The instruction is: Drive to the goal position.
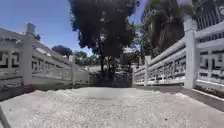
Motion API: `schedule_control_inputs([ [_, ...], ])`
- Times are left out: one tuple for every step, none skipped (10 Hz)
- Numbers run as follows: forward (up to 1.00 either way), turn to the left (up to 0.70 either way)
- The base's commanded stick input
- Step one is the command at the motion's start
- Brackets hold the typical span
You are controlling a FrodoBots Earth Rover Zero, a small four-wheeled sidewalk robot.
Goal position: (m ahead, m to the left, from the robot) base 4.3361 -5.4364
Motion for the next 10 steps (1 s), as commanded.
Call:
schedule_control_inputs([
  [0.45,0.00],
  [0.45,0.00],
  [0.45,0.00],
  [0.45,0.00],
  [0.45,0.00],
  [0.45,0.00],
  [0.45,0.00],
  [0.45,0.00],
  [0.45,0.00],
  [0.45,0.00],
])
